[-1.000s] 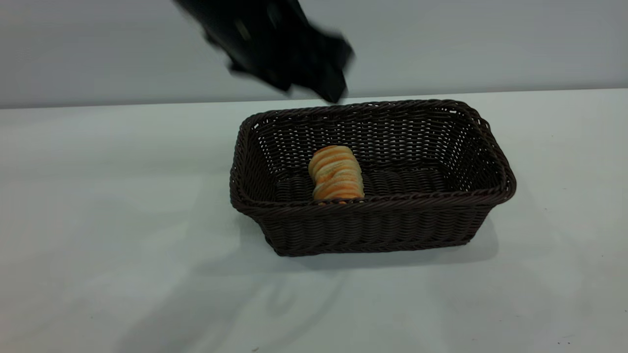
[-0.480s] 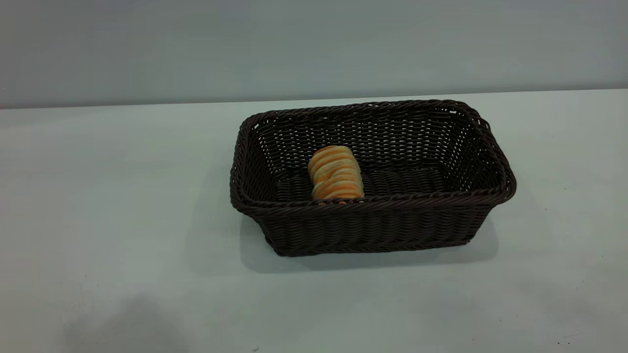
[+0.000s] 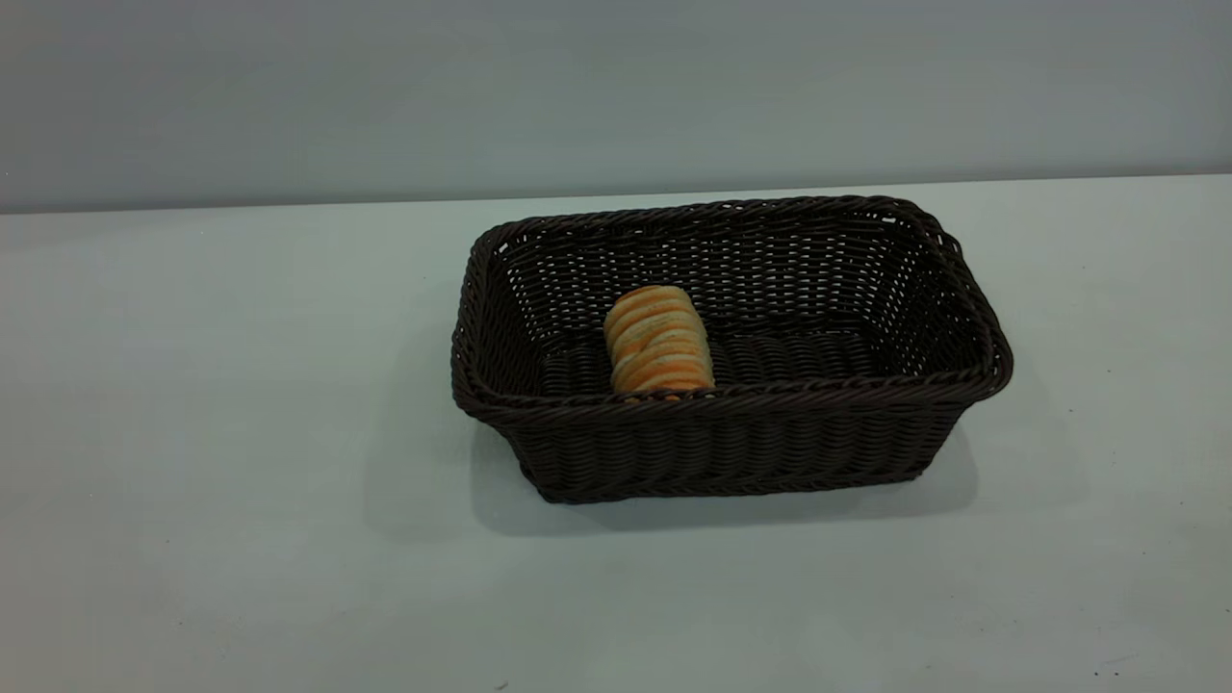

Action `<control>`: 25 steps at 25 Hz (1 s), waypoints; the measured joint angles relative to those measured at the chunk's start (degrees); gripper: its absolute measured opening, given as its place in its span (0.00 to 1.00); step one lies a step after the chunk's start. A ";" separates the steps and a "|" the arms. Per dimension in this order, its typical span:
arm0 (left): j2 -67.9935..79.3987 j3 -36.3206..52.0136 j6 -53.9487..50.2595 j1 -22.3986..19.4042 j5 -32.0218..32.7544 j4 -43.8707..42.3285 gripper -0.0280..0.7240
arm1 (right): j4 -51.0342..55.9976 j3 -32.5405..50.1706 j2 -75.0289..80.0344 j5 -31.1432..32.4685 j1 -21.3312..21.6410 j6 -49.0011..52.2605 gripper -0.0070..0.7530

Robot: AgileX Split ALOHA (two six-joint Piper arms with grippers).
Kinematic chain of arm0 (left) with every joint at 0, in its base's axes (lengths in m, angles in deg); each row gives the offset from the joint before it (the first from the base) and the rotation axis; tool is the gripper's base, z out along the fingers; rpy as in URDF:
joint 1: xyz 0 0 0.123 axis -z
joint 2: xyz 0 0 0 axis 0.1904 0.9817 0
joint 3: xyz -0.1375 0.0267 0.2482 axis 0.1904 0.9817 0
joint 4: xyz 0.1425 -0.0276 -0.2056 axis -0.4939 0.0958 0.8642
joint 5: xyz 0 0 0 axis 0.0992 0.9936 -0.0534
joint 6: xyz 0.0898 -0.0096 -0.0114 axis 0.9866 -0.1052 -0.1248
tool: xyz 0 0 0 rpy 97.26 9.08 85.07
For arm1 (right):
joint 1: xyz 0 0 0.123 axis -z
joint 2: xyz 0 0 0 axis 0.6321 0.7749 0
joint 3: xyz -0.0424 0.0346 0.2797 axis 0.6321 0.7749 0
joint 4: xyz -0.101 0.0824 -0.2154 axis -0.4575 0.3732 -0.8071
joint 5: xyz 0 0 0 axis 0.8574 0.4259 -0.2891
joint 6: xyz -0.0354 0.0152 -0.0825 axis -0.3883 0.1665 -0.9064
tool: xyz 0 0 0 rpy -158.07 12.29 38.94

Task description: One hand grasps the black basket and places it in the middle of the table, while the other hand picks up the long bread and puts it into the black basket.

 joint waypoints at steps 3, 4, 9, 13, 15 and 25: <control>-6.38 8.34 -2.22 0.00 -0.31 0.00 0.82 | 0.00 0.00 -0.06 0.00 0.00 0.00 0.66; -8.19 10.52 -2.70 0.00 -0.31 0.00 0.82 | 0.00 0.00 -0.06 0.00 0.00 0.00 0.66; -17.86 16.70 -3.49 0.00 -2.06 0.00 0.82 | 0.00 0.00 -0.06 0.00 0.00 0.00 0.66; -23.11 17.01 -3.49 0.00 -2.83 0.00 0.82 | 0.00 0.00 -0.06 0.00 0.00 0.00 0.66; -25.21 17.01 -3.49 0.00 -2.95 0.00 0.82 | 0.00 0.00 -0.06 0.02 0.00 0.00 0.66; -32.81 17.01 -3.49 -0.05 -2.95 0.00 0.82 | 0.05 0.00 -0.06 0.02 11.47 0.00 0.66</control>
